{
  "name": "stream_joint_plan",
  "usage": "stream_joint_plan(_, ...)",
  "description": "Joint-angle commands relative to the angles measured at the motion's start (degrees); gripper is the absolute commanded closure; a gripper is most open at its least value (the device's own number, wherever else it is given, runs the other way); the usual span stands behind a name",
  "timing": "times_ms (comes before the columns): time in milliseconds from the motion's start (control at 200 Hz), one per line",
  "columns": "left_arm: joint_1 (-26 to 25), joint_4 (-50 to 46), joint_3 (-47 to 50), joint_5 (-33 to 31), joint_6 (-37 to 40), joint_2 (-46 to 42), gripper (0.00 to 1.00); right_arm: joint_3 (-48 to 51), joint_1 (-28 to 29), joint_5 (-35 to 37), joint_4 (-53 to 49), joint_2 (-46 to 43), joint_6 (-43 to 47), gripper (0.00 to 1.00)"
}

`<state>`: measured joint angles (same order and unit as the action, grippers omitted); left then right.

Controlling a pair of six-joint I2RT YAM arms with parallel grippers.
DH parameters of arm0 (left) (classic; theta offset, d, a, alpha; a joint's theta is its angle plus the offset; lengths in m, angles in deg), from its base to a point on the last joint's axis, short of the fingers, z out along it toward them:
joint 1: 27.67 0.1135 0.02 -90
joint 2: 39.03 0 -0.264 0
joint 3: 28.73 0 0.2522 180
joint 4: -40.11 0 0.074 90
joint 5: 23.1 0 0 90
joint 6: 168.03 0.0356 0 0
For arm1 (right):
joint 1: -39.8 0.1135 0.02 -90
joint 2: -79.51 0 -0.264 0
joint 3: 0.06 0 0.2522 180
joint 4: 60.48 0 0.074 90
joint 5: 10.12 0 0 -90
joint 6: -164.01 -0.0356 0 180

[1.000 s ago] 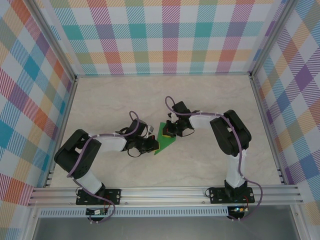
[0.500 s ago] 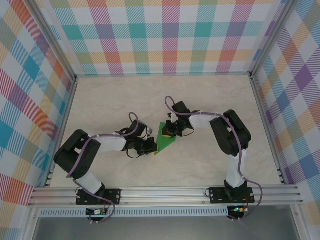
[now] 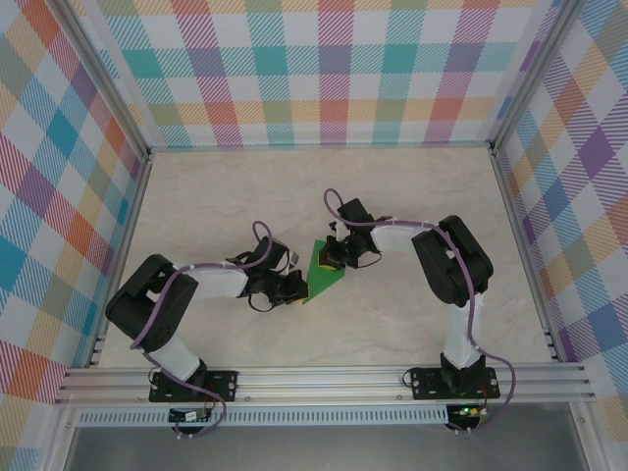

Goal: Fold a paper plane with a square sheet of paper (pick it up from the middle)

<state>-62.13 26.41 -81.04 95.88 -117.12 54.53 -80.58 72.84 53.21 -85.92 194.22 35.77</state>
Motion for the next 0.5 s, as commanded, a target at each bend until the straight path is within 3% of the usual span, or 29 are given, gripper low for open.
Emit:
stream_joint_plan(0, -0.35, -10.52, 3.25, -1.67, 1.82, -0.32, 0.96, 2.51, -0.08, 7.52, -7.04, 5.1, -0.24, 1.0)
stream_joint_plan(225, -0.35, -13.64, 2.06, -1.04, 2.48, -5.22, 0.97, 2.43, -0.08, 7.77, -7.19, 5.14, -0.41, 1.0)
stream_joint_plan(495, -0.35, -3.95, -1.82, -0.64, -1.34, -7.63, 0.97, 2.51, -0.07, 7.69, -7.15, 5.03, -0.44, 1.0)
